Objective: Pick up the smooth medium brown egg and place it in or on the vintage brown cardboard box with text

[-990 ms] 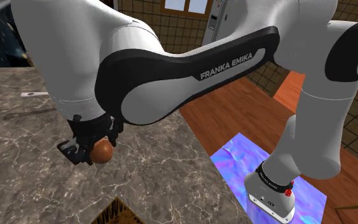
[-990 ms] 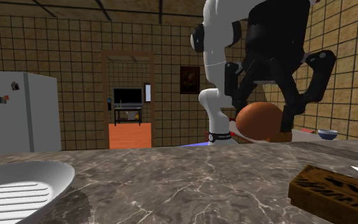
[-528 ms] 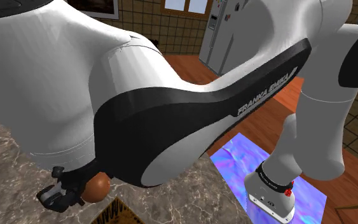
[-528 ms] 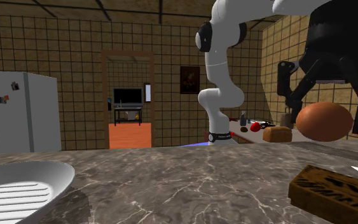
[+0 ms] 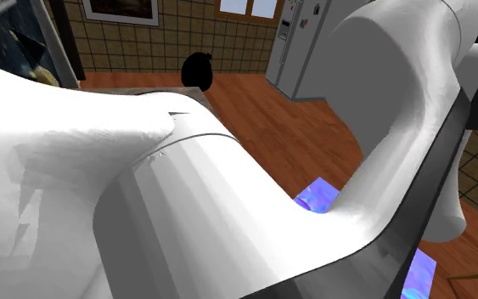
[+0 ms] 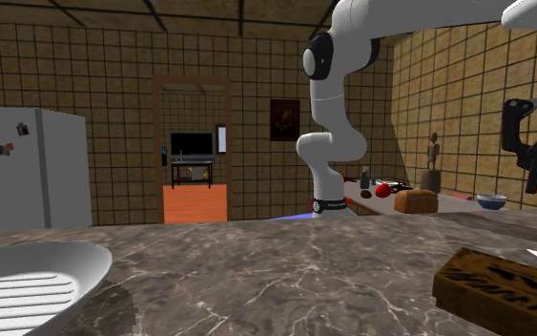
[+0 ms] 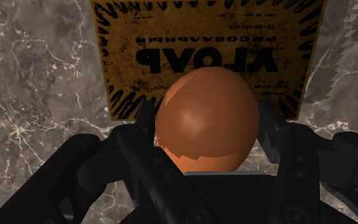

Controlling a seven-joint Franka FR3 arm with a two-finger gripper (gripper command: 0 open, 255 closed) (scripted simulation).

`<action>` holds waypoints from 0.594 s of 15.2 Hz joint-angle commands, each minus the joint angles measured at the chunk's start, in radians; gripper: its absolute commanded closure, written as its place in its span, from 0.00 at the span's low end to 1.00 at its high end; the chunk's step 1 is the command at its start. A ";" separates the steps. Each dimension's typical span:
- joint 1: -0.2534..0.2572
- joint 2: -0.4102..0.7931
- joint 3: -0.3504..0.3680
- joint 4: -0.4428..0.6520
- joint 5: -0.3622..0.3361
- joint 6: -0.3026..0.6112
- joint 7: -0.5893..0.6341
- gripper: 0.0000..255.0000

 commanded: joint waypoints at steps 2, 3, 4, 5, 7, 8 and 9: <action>0.006 0.011 -0.003 -0.021 -0.009 0.028 0.015 1.00; 0.005 0.014 -0.005 -0.031 -0.012 0.040 0.018 1.00; 0.005 0.017 -0.006 -0.040 -0.015 0.051 0.020 1.00; 0.005 0.021 -0.008 -0.048 -0.018 0.062 0.023 1.00; 0.005 0.029 -0.012 -0.065 -0.025 0.085 0.029 1.00; 0.005 0.033 -0.014 -0.073 -0.028 0.096 0.032 1.00; 0.006 0.038 -0.016 -0.080 -0.032 0.106 0.035 1.00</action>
